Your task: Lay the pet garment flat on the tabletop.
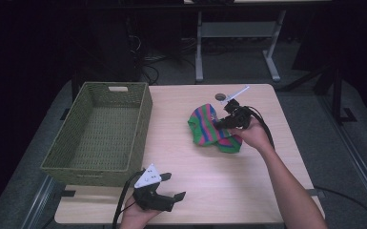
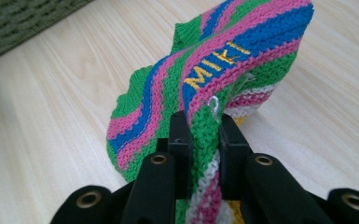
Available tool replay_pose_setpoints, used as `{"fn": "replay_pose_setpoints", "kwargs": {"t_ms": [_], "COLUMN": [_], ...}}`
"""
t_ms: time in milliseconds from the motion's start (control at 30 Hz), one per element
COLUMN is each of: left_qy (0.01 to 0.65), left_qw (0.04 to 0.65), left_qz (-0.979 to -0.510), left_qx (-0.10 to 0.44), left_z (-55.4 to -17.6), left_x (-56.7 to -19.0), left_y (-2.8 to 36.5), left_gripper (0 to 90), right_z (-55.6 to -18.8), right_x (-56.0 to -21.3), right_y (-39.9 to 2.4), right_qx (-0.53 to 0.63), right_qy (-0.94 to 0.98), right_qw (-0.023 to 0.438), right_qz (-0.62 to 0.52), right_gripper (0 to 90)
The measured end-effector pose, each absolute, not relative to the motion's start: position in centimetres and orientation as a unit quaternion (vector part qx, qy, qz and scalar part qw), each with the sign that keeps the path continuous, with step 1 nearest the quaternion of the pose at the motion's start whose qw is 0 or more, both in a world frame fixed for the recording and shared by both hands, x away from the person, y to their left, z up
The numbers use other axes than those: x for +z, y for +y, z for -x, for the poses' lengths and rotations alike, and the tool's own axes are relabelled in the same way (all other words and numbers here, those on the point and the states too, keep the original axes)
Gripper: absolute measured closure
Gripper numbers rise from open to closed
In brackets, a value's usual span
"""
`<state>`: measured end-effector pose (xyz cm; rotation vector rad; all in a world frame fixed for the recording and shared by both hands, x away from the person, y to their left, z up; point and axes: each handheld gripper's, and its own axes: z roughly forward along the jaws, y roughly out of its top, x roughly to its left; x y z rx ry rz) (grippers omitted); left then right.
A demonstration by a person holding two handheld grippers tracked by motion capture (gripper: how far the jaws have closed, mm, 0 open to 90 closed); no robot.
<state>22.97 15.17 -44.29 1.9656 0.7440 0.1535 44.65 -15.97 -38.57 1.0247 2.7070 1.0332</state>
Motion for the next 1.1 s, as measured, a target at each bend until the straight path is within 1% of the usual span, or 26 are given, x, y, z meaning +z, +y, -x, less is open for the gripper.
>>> {"fn": "replay_pose_setpoints", "kwargs": {"t_ms": [233, 500, 833, 1100], "left_qy": [0.31, 0.311, 0.305, 0.305], "left_qw": [0.498, 0.496, 0.5, 0.502], "left_qz": [-0.807, -0.808, -0.808, -0.807], "left_qx": [0.065, 0.066, 0.061, 0.063], "left_z": [-23.1, -23.2, -23.2, -23.2], "left_x": [-44.2, -44.2, -44.2, -44.1], "left_y": [15.4, 15.4, 15.4, 15.5], "left_gripper": [16.5, 16.5, 16.5, 16.5], "right_z": [-44.1, -43.3, -42.1, -41.1], "right_x": [-37.4, -35.9, -34.0, -33.6], "right_y": [-16.8, -17.2, -17.0, -16.8], "right_qx": [0.35, 0.361, 0.377, 0.378], "right_qy": [0.873, 0.871, 0.87, 0.876], "right_qw": [0.032, 0.039, 0.039, 0.041], "right_qz": [-0.338, -0.33, -0.316, -0.297], "right_gripper": [78.7, 78.7, 78.7, 78.8]}}
